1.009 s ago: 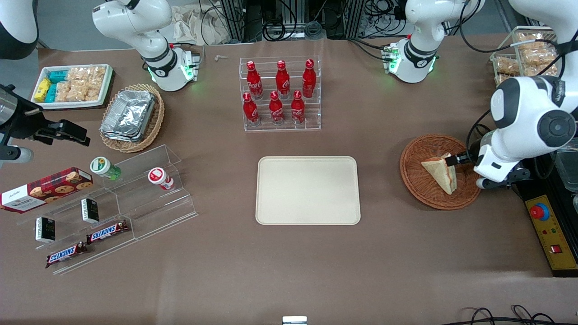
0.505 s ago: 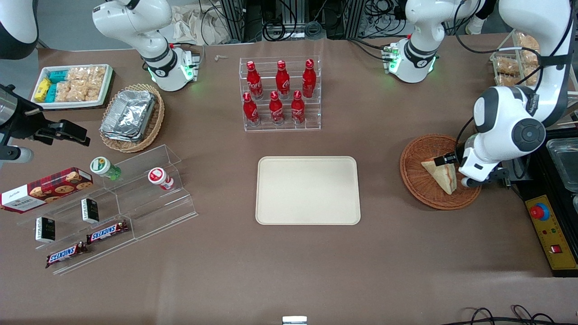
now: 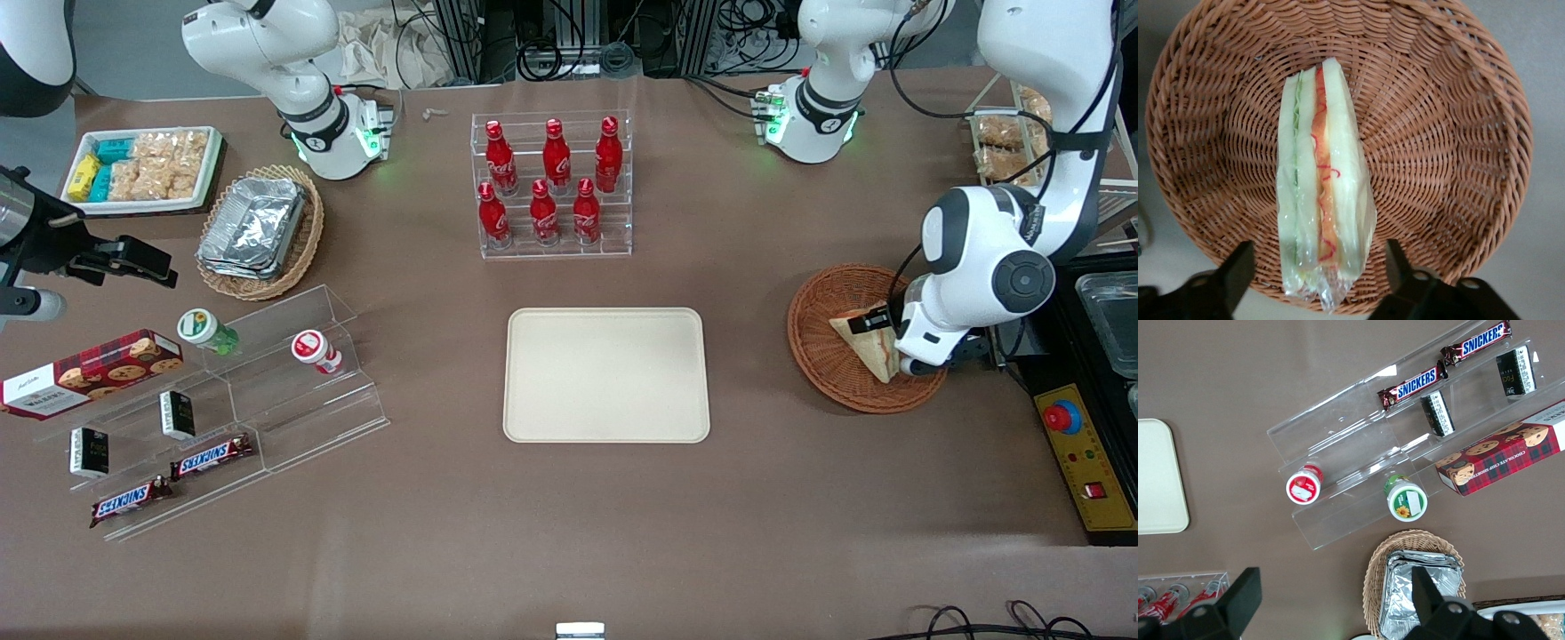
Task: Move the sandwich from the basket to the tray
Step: 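Close the left gripper on the sandwich's wrapped edge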
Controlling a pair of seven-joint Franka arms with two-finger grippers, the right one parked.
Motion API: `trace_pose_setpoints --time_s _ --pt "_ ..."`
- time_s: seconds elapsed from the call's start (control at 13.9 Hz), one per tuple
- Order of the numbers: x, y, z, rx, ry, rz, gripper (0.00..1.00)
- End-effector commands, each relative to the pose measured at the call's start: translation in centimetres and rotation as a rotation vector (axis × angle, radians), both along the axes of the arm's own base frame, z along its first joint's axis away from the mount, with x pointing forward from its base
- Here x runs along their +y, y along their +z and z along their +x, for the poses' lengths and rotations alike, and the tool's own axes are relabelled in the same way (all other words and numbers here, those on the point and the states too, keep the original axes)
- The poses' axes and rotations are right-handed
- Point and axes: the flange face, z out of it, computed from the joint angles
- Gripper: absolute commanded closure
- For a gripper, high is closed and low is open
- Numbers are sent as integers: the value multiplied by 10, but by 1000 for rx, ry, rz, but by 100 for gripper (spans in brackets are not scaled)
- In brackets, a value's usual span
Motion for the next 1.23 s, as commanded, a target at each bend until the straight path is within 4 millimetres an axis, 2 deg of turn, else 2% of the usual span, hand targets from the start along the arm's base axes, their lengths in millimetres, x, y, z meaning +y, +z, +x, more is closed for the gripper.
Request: trace_pose_setpoints --time_s 0.0,0.36,0.43,0.58,0.72,0.94,1.15 --pt "2 -7 0 -15 63 24 39" --pt "2 -7 2 -17 110 36 90" --pt "2 -6 2 -19 117 37 97" --pt "2 9 8 -39 149 47 100" --pt "1 40 23 -45 181 58 100" --pt "-9 106 56 -4 153 59 100" --pt "-38 167 80 -41 109 54 100"
